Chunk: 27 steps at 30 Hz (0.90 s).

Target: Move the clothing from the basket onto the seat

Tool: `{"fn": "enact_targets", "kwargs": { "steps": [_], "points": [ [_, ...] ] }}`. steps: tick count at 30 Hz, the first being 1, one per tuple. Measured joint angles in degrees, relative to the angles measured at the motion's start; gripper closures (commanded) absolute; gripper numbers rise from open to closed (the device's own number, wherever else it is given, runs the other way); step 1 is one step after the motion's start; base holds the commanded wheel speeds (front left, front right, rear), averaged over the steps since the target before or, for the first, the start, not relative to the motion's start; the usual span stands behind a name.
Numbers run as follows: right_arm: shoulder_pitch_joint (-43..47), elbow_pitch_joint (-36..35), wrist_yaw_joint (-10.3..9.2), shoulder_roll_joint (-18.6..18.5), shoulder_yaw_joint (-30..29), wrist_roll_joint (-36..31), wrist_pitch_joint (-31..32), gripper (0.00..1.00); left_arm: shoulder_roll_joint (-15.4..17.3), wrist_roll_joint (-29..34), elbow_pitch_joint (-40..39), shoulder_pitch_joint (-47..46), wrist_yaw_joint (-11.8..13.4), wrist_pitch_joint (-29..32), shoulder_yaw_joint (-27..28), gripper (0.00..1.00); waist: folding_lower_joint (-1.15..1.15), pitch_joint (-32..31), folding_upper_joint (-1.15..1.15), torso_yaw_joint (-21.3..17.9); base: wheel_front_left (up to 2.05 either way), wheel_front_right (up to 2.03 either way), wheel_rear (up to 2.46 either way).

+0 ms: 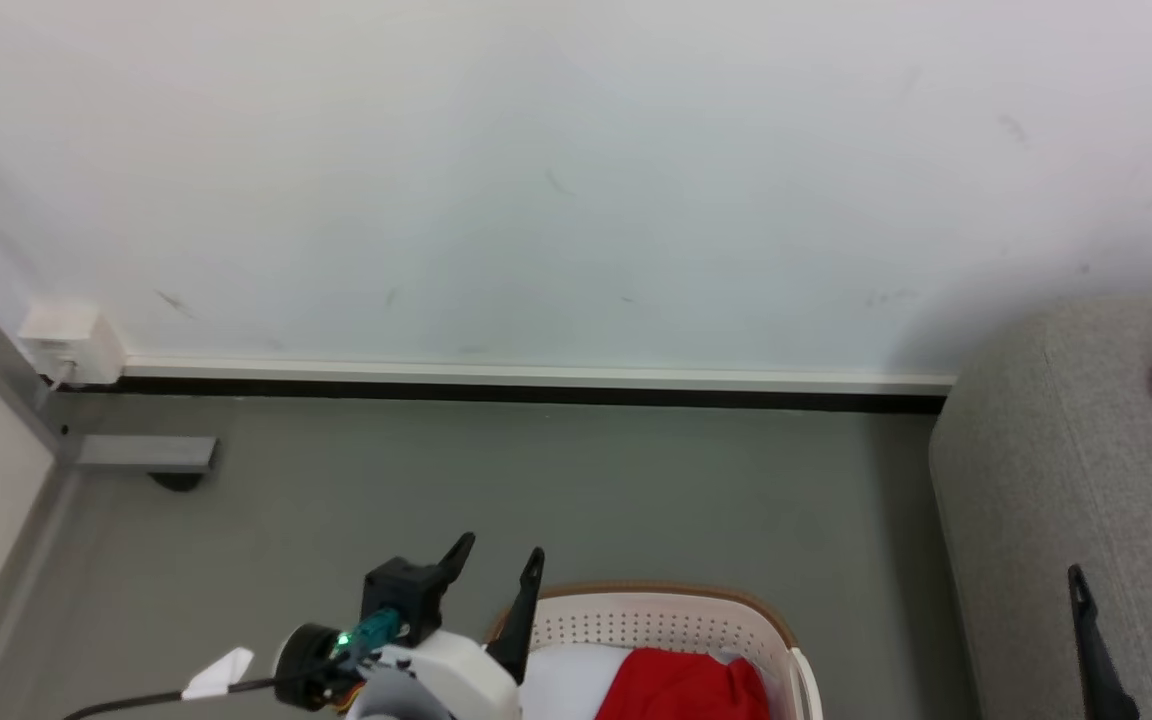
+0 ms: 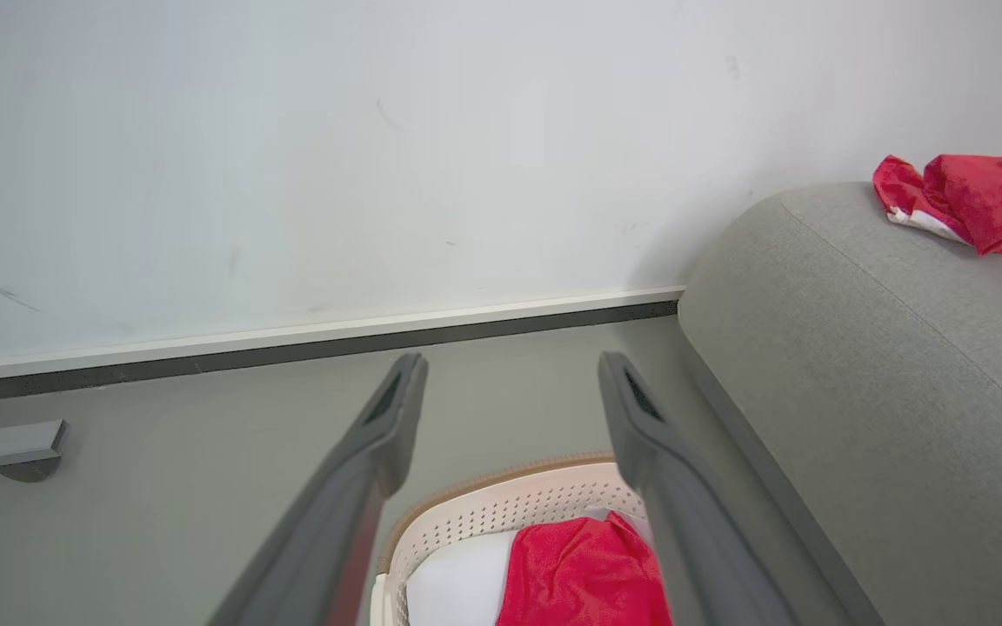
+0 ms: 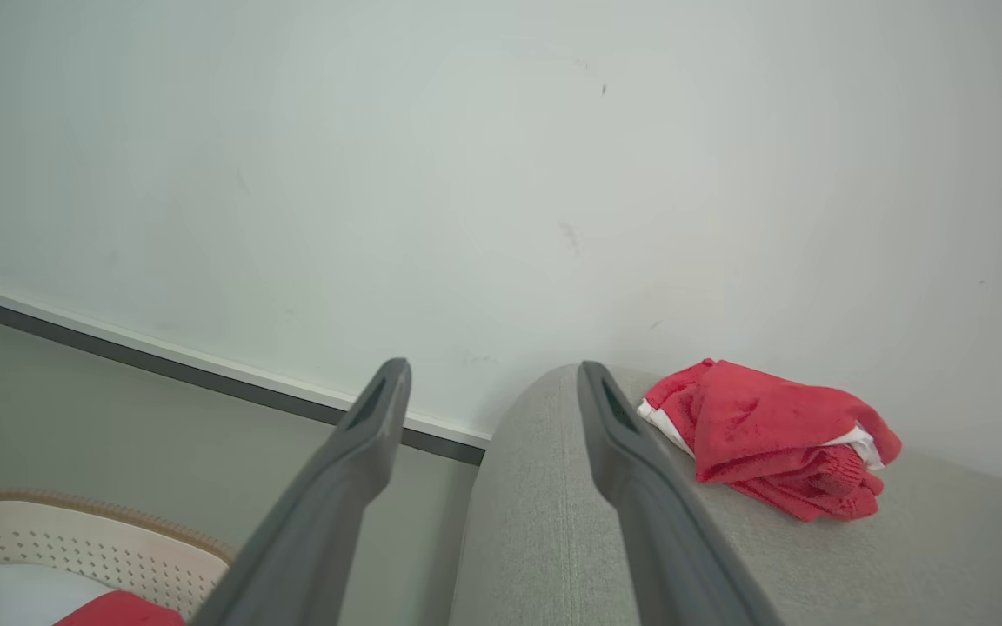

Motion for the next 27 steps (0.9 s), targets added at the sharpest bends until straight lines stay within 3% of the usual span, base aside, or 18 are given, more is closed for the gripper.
{"fn": "enact_targets", "kwargs": {
  "steps": [4,10,19,27],
  "points": [
    [2.2,-1.3,0.00,1.8,0.4,-0.2,0.0,0.00,0.6,2.6,-1.0,3.7,-0.5,0.0,4.2,0.00,0.00,-1.5,0.00,1.8,0.00,0.00,0.00],
    [4.9,-2.2,0.00,5.2,0.1,0.7,0.0,0.00,0.0,9.4,-2.6,12.2,-3.5,0.0,14.1,0.00,0.01,-3.4,0.00,3.6,0.00,0.00,0.00],
    [6.9,0.8,0.00,6.9,-0.6,1.9,0.0,0.00,-5.2,18.9,-5.3,24.2,-9.0,0.0,32.0,0.00,0.02,-4.8,0.00,2.8,0.00,0.00,0.00],
    [7.9,2.6,0.00,7.2,-2.0,2.7,0.0,0.00,-10.1,25.7,-6.1,28.7,-15.5,0.0,42.7,0.00,0.02,-6.0,0.00,2.0,0.00,0.00,0.00]
  ]
}}
